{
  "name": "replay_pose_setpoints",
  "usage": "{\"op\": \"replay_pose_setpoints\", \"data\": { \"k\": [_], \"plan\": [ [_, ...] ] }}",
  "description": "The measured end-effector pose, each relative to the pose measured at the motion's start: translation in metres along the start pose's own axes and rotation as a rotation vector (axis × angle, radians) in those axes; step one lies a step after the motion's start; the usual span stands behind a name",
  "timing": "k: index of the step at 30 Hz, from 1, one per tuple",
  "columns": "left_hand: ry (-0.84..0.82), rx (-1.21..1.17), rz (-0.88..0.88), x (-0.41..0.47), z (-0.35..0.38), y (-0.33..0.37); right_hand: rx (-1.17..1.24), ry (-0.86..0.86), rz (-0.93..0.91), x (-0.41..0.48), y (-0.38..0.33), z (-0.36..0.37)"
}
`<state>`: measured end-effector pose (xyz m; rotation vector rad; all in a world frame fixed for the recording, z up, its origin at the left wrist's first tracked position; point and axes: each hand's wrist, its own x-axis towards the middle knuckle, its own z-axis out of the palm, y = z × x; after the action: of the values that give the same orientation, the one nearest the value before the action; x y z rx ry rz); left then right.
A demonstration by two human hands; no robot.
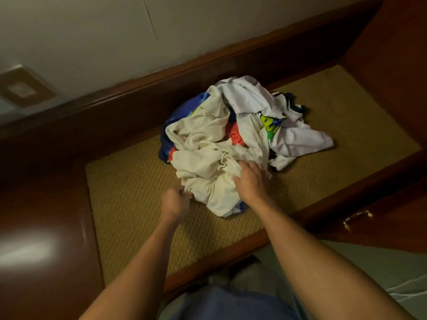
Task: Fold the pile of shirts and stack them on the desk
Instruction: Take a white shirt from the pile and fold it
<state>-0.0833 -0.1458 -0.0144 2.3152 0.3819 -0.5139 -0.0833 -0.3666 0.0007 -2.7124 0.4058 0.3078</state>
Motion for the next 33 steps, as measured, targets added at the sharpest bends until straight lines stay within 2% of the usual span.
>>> {"op": "replay_pose_setpoints", "data": {
  "k": [3,6,10,13,18,26,28,30,33],
  "plan": [
    [0.058,-0.04,0.003,-0.011,-0.01,-0.005,0.036,0.043,-0.002,0.007,0.005,0.005],
    [0.135,-0.072,0.021,-0.02,-0.034,-0.017,0.172,0.209,-0.067,0.006,0.01,0.004],
    [0.237,-0.288,-0.001,-0.04,-0.077,-0.027,0.321,0.393,-0.198,-0.009,-0.001,-0.001],
    [0.312,-0.404,0.027,-0.056,-0.111,-0.041,0.419,0.453,-0.264,-0.019,-0.02,-0.014],
    [0.421,-0.443,0.105,-0.078,-0.172,-0.086,0.538,0.518,-0.3,-0.034,-0.062,-0.04],
    [0.546,-0.409,0.128,-0.132,-0.279,-0.207,0.475,0.339,-0.268,-0.113,-0.161,-0.029],
    [0.49,-0.428,0.169,-0.147,-0.295,-0.233,0.46,0.246,-0.28,-0.141,-0.191,-0.007],
    [0.38,-0.448,0.25,-0.164,-0.305,-0.248,0.472,0.122,-0.368,-0.174,-0.224,0.016],
    [0.194,-0.398,0.353,-0.186,-0.312,-0.254,0.403,-0.116,-0.642,-0.229,-0.282,0.045]
  ]
}}
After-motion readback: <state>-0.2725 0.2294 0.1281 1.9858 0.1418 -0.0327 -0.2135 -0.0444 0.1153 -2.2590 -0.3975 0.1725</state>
